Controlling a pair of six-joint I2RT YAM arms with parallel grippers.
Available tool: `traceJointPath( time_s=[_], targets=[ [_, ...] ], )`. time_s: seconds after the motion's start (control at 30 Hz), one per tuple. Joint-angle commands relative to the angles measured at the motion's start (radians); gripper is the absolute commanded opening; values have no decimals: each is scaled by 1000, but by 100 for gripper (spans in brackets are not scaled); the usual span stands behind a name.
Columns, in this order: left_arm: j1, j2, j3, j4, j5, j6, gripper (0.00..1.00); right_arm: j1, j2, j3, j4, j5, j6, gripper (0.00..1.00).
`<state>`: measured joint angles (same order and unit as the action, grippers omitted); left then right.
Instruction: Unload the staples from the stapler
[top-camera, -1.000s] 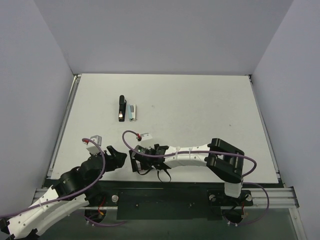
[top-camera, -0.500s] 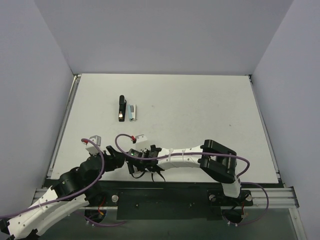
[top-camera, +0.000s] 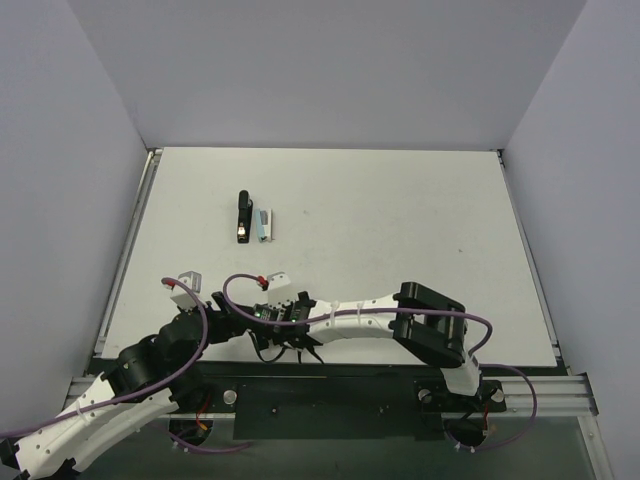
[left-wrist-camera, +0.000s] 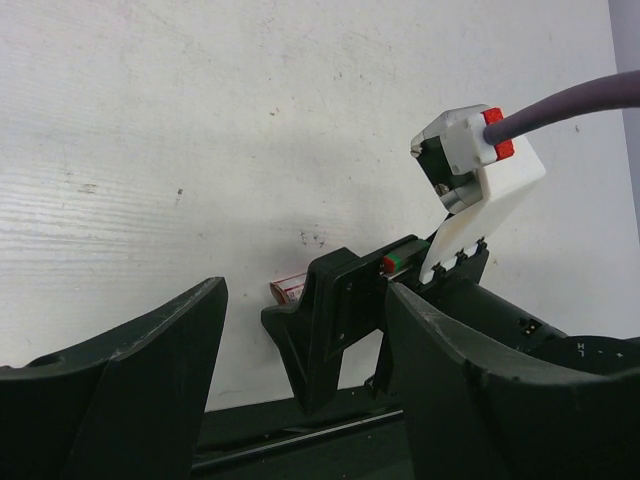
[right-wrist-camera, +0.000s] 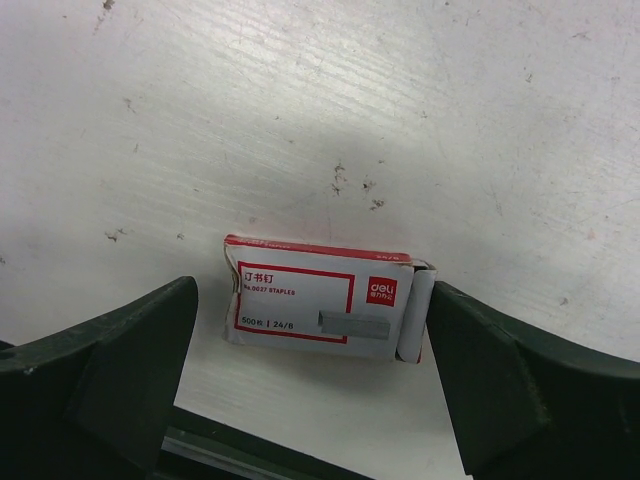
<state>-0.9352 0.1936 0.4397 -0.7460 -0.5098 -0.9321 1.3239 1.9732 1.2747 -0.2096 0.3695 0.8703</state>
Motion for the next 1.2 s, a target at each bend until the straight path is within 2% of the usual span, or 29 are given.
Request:
traceJointPath(
  time_s=[0.0,0.17,0.37,0.5,0.53,0.77,0.87,0.9,0.97,1.03,1.07,1.17],
  targets=[
    [-5,-6,37,-7,-18,-7,75,9,65,-8,-102,-7,26,90],
    [-5,-6,36,-7,-19,-7,75,20,84,-5,-120,6,27,86],
    [-5,-8,36,-9,-19,-10,75,29,102,-8,-125,20,29,77],
    [-5,-8,36,-9,-21,-10,75,34,107,-5,-126,14,27,65],
    [-5,-6,36,-10,-21,-10,75,34,108,-3,-128,14,27,59],
    [-5,-3,36,-7,-22,-10,76,35,111,-2,-134,17,27,39],
    [-5,-3,36,-9,-22,-10,76,37,111,-1,-136,17,27,25],
    [-5,-3,36,-9,-22,-10,76,34,111,0,-134,16,27,17],
    [-5,-2,36,-9,-22,-10,76,35,112,-1,-137,17,29,6],
    [-5,-2,36,-9,-21,-10,76,35,108,-1,-140,19,30,6],
    [-5,0,36,-9,-21,-10,76,35,108,-3,-142,22,33,10],
    [-5,3,37,-9,-24,-11,76,32,90,-11,-146,31,39,31]
  ],
)
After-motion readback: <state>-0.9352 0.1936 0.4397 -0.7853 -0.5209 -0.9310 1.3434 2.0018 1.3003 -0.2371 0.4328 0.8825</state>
